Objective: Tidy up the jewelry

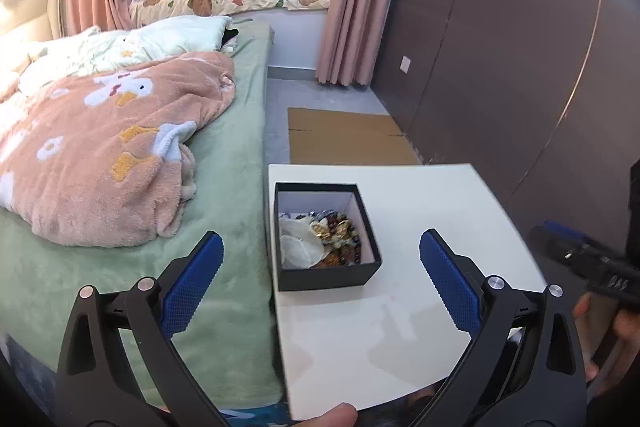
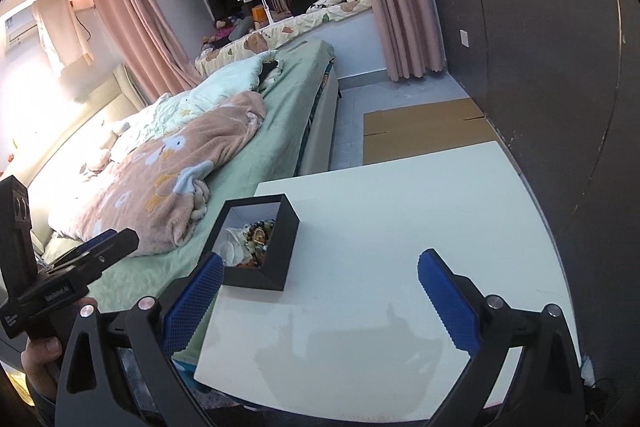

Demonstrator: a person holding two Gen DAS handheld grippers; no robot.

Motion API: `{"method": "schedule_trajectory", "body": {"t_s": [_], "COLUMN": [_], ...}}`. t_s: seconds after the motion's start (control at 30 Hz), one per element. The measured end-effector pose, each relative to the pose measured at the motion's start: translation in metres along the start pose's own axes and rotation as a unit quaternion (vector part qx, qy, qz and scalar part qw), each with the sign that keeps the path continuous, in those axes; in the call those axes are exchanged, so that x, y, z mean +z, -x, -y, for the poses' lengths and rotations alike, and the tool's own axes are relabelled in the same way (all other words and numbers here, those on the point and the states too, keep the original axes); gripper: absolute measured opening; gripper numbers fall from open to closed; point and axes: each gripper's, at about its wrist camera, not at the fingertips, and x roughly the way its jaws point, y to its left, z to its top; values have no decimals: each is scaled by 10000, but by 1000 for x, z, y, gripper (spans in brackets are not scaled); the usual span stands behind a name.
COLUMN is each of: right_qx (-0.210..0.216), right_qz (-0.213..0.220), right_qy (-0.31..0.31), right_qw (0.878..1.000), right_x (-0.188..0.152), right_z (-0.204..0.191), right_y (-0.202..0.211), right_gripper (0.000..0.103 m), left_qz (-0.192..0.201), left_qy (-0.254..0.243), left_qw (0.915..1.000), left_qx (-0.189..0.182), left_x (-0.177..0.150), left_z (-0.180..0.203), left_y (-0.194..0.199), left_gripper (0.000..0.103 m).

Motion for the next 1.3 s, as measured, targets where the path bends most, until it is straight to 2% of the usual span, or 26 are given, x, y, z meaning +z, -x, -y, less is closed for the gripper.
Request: {"method": "schedule_trajectory", "body": {"t_s": [0.37, 0.77, 1.3], "right_qx": [-150, -182, -227], "right_qz": [-56, -68, -60], "right_qy": [115, 192, 205], "right_qw": [9998, 9996, 9995], "right_x": [-11, -10, -8], "right_z": [3, -1, 0], "right_y": [9, 13, 13], "right_gripper": [95, 95, 95], "left_qz": [92, -9, 78], "left_qy": [-223, -204, -194], "left_qw": [9997, 9997, 9997], "left_qx": [-75, -142, -117], "left_x": [-8, -8, -7], "left_z": [16, 17, 19], "left_y": [11, 6, 10], "left_gripper": [98, 98, 98]}}
